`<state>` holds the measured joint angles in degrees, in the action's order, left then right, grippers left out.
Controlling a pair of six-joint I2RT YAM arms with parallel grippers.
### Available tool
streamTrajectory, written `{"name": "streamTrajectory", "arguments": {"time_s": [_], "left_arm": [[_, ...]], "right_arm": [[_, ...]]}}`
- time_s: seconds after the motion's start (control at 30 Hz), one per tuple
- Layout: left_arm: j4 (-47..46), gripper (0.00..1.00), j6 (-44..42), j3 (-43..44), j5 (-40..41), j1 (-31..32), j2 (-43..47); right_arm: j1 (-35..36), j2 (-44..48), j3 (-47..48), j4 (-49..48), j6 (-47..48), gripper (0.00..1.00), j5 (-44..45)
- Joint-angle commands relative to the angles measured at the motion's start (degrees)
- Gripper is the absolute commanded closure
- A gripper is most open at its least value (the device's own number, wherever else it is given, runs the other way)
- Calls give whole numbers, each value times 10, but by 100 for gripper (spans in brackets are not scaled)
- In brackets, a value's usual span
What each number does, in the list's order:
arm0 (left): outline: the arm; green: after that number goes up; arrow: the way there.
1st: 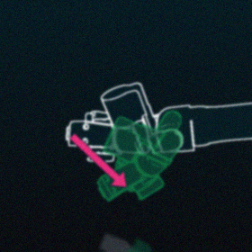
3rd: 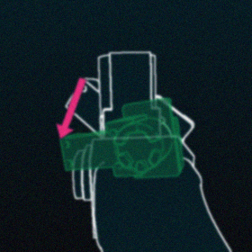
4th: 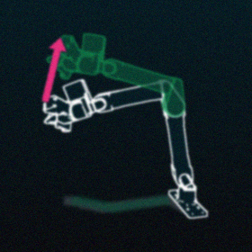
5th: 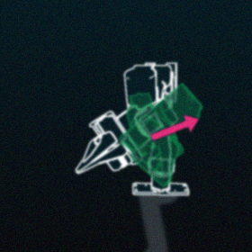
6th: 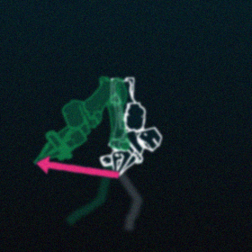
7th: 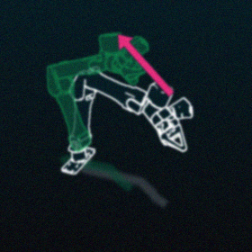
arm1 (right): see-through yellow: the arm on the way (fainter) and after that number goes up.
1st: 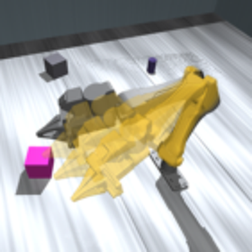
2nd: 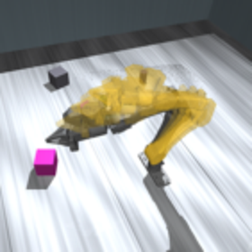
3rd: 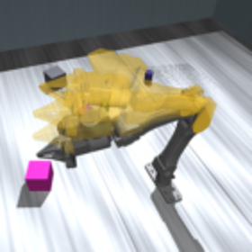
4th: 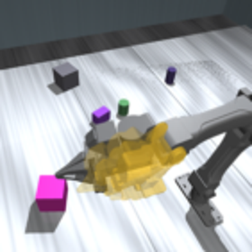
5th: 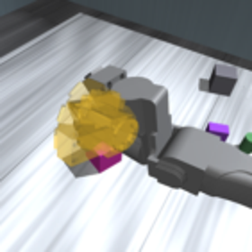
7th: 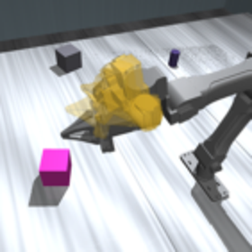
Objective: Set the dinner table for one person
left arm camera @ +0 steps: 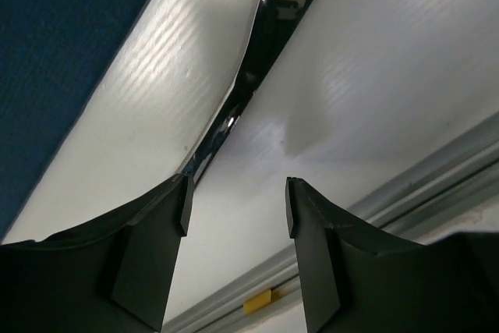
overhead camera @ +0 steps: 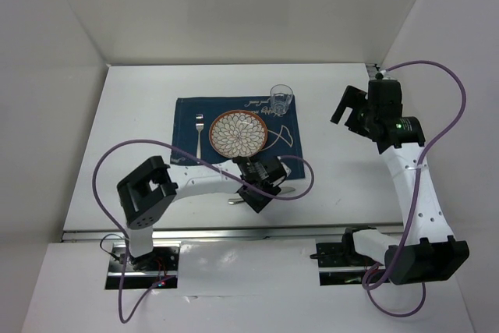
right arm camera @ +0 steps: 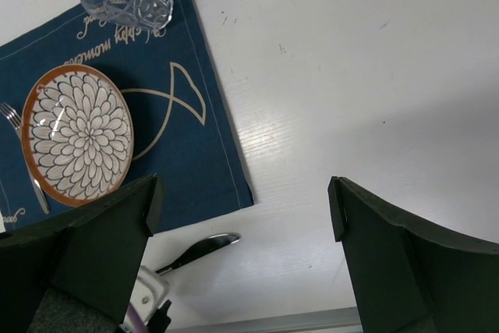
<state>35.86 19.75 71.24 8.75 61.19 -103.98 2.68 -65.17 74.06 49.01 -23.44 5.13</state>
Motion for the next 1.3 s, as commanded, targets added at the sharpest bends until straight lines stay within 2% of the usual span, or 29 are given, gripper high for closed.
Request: {"name": "streamTrajectory", "arguments": {"time_s": [0.0,0.43,0.7,0.87,1.07,1.2,1.27], "left_arm": [[-25,32,-26,28,11,2,-38],[9,32,-75,68,16,2,-97],[32,35,-95,103,42,2,-87],[50,23,-115,126,36,2,-125],[50,23,-129,126,-24,-11,-151],[55,35,-129,126,-72,-34,-172],[55,47,-129,126,-87,-40,-172]], "right_arm": [[-4,13,20,11,7,0,9],[-4,18,9,11,7,0,9],[-4,18,4,6,7,0,3],[-4,18,-1,6,7,0,3],[-4,18,-1,6,7,0,3],[-4,18,-7,6,7,0,3],[-4,18,-7,6,7,0,3]]}}
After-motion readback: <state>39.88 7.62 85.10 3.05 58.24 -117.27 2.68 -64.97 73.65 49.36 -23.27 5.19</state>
